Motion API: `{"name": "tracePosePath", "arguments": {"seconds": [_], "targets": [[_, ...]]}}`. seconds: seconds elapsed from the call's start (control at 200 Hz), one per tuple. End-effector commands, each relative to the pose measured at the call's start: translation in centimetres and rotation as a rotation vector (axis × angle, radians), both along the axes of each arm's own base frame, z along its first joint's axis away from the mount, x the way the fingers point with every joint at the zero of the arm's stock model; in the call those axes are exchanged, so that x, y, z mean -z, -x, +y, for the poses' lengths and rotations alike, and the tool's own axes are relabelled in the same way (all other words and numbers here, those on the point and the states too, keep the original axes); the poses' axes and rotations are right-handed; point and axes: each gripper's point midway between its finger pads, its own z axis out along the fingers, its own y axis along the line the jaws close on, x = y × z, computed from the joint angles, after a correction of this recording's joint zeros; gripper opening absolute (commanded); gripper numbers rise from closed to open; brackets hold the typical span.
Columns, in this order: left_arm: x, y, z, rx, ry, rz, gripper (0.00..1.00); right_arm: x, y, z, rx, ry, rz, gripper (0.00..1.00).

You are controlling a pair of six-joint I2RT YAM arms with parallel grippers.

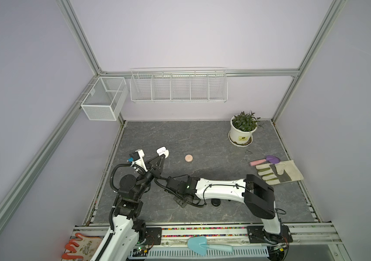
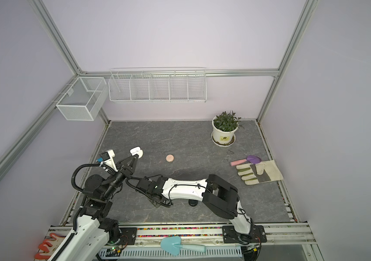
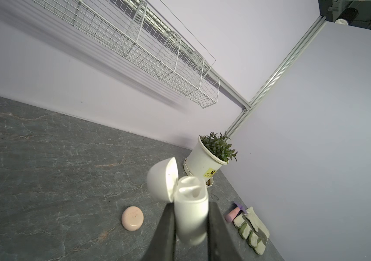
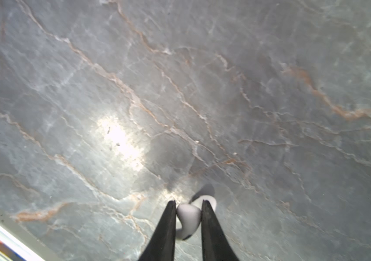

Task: Insert wireless bluetooth earbuds into charging case
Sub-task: Pick up the wireless bluetooth earbud from the bottom-center of the table.

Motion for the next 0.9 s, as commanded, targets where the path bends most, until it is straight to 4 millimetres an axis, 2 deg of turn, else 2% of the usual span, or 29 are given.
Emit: {"name": "tracePosePath", "arguments": {"seconds": [0.0,0.2,0.3,0.315,0.445,0.71,0.895], "targets": [[-2.1,-0.1,0.2,-0.012,0.006,-0.066,0.00,-2.1,-1.7,-0.6,0.016,-0.032,-0.068,0.22],[-1.6,-1.0,-0.2,0.000,0.033,-0.086,0.00,-4.8,-5.1,-3.8,0.072,-0.017,-0.158,0.21],[-2.0,-1.3,-0.7,0.026,0.044,-0.122,0.00,-6.4,-6.8,-5.8,0.096,-0.015,-0.194,0.21],[-1.6,-1.7,-0.9,0.030,0.040,-0.107,0.00,-6.7,-7.0,-6.1,0.100,-0.015,-0.200,0.21],[-1.7,-2.4,-2.0,0.082,0.011,-0.123,0.00,-9.1,-8.9,-8.1,0.120,-0.018,-0.245,0.21],[-2.0,-2.8,-3.5,0.132,0.013,-0.223,0.00,-14.5,-10.8,-10.0,0.118,-0.038,-0.322,0.21],[-2.1,-2.3,-5.4,0.181,-0.007,-0.337,0.00,-19.8,-11.4,-10.3,0.072,-0.065,-0.416,0.21]]}}
